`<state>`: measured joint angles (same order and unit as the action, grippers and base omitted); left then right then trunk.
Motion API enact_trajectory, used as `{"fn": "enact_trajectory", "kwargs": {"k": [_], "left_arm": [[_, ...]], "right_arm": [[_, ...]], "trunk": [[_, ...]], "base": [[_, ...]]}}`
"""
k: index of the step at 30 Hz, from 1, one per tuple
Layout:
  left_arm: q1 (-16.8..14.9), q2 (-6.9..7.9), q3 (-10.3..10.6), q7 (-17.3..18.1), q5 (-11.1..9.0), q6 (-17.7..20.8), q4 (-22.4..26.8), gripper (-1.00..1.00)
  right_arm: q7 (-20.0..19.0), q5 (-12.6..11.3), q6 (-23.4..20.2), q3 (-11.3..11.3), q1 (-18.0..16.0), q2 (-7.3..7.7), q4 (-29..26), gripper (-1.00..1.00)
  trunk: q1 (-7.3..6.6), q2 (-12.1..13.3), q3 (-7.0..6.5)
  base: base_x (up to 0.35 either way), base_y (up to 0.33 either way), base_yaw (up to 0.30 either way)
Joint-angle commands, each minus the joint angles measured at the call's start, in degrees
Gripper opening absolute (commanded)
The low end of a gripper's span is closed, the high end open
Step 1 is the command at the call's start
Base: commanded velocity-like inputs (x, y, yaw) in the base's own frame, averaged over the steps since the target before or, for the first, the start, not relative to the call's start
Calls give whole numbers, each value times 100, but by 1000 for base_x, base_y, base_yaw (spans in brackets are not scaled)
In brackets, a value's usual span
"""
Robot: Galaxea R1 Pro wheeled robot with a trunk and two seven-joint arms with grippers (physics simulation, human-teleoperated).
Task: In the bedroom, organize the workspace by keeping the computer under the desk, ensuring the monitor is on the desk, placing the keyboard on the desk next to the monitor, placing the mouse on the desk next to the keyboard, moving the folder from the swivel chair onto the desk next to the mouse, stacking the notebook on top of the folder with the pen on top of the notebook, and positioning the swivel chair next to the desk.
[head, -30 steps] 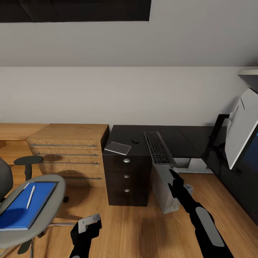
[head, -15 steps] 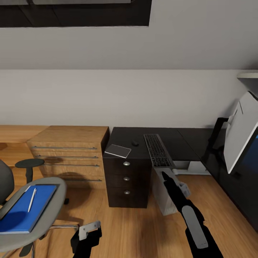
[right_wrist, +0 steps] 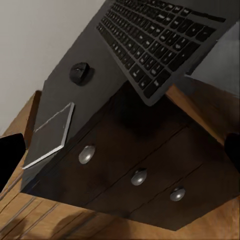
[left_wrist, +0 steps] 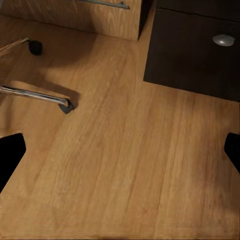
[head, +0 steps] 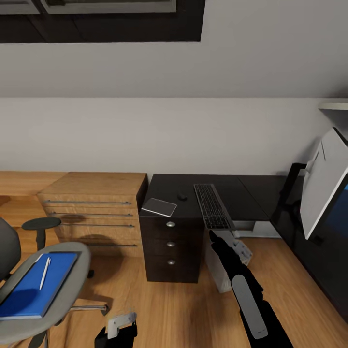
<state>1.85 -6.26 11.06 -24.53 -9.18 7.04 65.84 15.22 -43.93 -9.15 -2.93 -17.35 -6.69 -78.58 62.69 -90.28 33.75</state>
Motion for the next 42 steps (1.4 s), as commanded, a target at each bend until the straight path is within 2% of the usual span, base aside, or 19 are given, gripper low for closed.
{"fn": "enact_trajectory", "kwargs": {"k": [1, 4, 5, 6, 7, 9, 12, 19, 24, 28, 31, 35, 42], "left_arm": [[0, 2, 5, -34, -36, 4, -189, 100], [0, 5, -5, -34, -38, -41, -472, 100], [0, 9, -11, -32, -38, -105, -641, 100], [0, 11, -13, -31, -39, -157, -727, 100], [0, 17, -22, -24, -39, -381, -1006, 100], [0, 24, -24, -23, -35, -760, -1341, 100], [0, 26, -19, -24, -33, -1009, -1509, 100], [0, 28, -16, -19, -31, -1150, -1608, 100], [0, 41, -16, -17, -31, -1176, -1627, 100], [-1, 49, -16, -17, -31, -1188, -1632, 100], [-53, -49, -105, -52, 11, -1285, -1534, 100], [-53, -179, -105, -52, 11, -1413, -1405, 100], [-8, -214, -133, -45, 40, -1637, -1217, 100]], "right_arm": [[603, 269, -137, -300, 0, 1, -213, 100], [1443, 657, -376, -839, 2, 6, -520, 100], [1898, 817, -507, -1129, 2, 9, -694, 100], [2094, 875, -555, -1248, 3, 11, -766, 100], [2530, 988, -635, -1513, 3, 15, -906, 100], [2806, 1058, -664, -1692, 3, 23, -981, 100], [2914, 1087, -656, -1770, 4, 26, -981, 100], [2963, 1123, -649, -1858, 4, 43, -989, 100], [2967, 1249, -644, -2171, 4, 72, -979, 100], [2963, 1422, -639, -2425, 4, 179, -967, 100], [2978, 1396, -646, -2521, -27, 80, -870, 100], [2984, 1396, -646, -2624, -10, 67, -797, 100], [3096, 1466, -674, -2806, 149, 49, -1023, 100]], "trunk": [[-23, 39, -14], [-88, 159, -68], [-110, 199, -86], [-132, 239, -104], [-154, 279, -121], [-198, 360, -157], [-264, 480, -211], [-418, 761, -337], [-528, 961, -427], [-616, 1122, -498], [-615, 1120, -498], [-615, 1120, -498], [-615, 1120, -498]], "base": [[0, 0, 0], [0, 0, 0], [0, 0, 0], [0, 0, 0], [0, 0, 0], [0, 0, 0], [0, 0, 0], [0, 0, 0], [0, 0, 0], [0, 0, 0], [0, 0, 0], [0, 0, 0], [0, 0, 0]]}}
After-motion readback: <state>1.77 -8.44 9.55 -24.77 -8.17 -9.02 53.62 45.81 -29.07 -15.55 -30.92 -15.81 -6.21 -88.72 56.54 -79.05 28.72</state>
